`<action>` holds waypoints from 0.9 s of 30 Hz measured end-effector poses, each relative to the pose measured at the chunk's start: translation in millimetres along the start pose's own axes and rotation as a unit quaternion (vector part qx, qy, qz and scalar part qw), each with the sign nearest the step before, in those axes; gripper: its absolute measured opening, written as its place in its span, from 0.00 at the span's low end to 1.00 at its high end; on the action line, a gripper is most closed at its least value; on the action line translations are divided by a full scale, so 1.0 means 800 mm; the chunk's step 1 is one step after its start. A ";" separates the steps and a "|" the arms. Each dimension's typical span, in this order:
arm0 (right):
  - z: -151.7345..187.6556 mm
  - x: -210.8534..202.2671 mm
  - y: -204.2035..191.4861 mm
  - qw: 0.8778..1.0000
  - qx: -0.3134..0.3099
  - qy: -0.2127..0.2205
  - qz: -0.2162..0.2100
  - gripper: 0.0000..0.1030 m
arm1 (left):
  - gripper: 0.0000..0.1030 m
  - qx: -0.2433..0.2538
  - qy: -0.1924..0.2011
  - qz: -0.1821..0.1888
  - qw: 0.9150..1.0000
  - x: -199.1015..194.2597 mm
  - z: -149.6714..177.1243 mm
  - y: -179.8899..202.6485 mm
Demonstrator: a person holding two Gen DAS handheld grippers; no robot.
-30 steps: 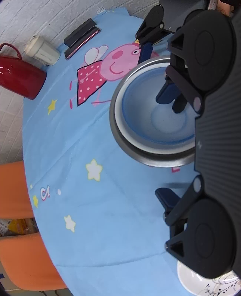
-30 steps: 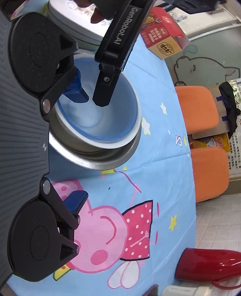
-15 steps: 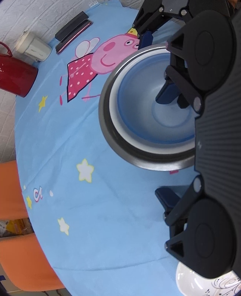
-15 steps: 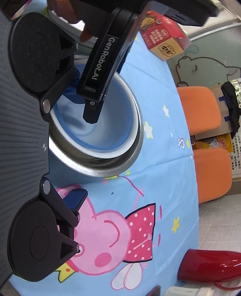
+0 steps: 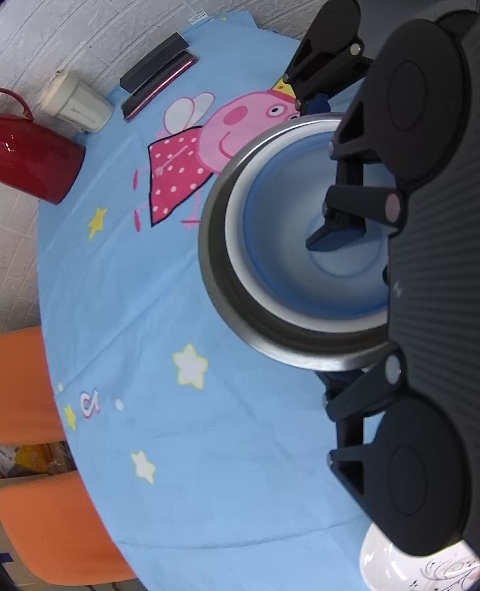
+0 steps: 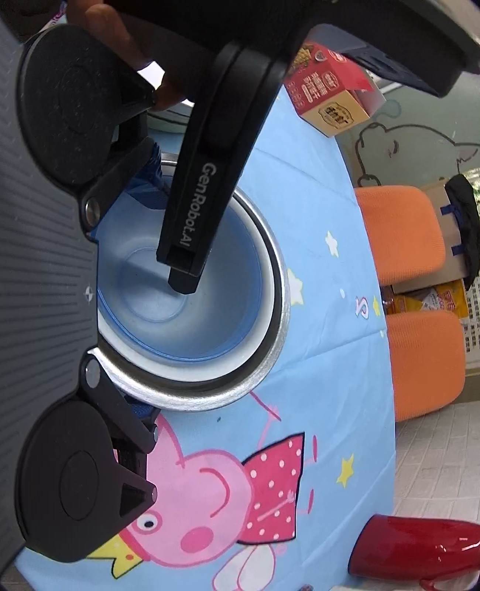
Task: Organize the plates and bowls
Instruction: 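Carry the nested bowls onto the plate stack and open the left gripper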
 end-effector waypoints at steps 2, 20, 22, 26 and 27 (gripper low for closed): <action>-0.008 -0.006 0.001 1.000 -0.003 0.010 0.000 0.83 | 0.48 0.001 0.007 0.002 1.000 -0.007 -0.008 0.002; -0.014 -0.058 -0.086 0.997 -0.038 0.058 -0.046 0.84 | 0.50 -0.037 0.054 -0.044 0.997 -0.118 0.042 -0.038; -0.008 -0.058 -0.111 0.995 -0.046 0.059 -0.061 0.84 | 0.50 -0.049 0.058 -0.057 0.996 -0.135 0.058 -0.054; 0.007 -0.052 -0.158 0.992 -0.066 0.049 -0.091 0.84 | 0.50 -0.078 0.061 -0.081 0.992 -0.160 0.098 -0.092; 0.012 -0.049 -0.170 0.992 -0.073 0.043 -0.098 0.84 | 0.50 -0.086 0.061 -0.086 0.991 -0.164 0.108 -0.100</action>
Point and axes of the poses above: each gripper's, at about its wrist camera, not at the fingertips, and x roughly the way its jaws point, y to its right, z to its underside, the point moved 8 cm from there along x, roughly the way its jaws point, and after that the axes turned 6 degrees about x, right-handed, at the moved point
